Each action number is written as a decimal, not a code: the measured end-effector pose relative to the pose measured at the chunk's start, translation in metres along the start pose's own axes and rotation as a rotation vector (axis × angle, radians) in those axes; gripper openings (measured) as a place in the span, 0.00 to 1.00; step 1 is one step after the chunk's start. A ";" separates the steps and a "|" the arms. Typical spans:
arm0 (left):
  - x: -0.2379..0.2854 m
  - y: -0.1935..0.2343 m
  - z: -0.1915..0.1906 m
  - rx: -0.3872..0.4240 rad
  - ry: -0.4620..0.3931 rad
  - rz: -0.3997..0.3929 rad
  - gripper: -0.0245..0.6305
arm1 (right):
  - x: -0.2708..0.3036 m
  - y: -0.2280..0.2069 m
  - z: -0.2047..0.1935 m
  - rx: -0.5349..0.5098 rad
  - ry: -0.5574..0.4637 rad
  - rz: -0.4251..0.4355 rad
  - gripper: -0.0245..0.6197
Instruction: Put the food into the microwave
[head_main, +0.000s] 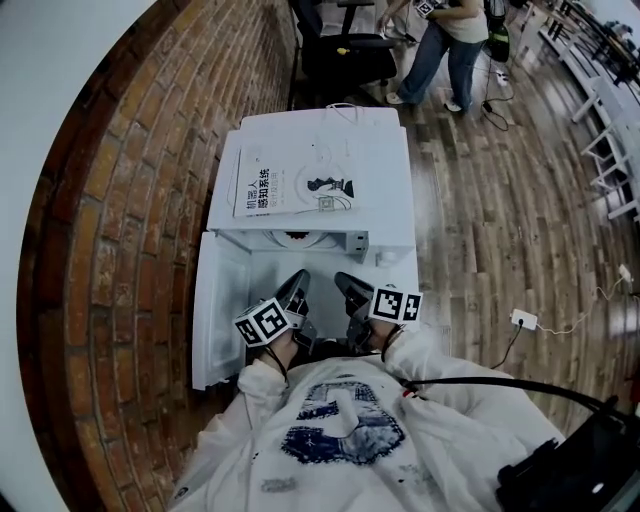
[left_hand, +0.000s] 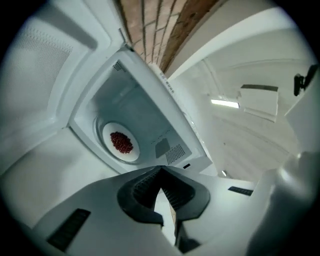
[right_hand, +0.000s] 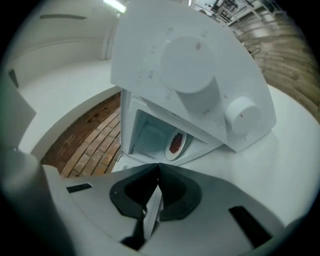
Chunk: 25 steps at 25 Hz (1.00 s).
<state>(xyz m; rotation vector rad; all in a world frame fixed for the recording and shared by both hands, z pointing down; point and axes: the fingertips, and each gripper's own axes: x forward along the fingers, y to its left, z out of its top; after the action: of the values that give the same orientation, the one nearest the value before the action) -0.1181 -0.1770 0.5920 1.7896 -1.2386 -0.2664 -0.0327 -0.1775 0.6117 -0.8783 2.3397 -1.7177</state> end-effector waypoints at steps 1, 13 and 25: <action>-0.004 -0.006 0.004 0.042 -0.009 0.005 0.05 | -0.006 0.005 0.000 -0.040 0.012 -0.004 0.06; -0.052 -0.089 0.039 0.528 -0.082 0.085 0.05 | -0.072 0.059 0.030 -0.558 0.017 -0.109 0.06; -0.072 -0.144 0.059 0.782 -0.156 0.123 0.05 | -0.101 0.133 0.059 -0.847 -0.090 -0.107 0.06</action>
<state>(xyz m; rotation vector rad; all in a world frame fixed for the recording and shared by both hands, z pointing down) -0.0982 -0.1389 0.4260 2.3582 -1.7057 0.1883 0.0241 -0.1502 0.4456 -1.1474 3.0009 -0.6160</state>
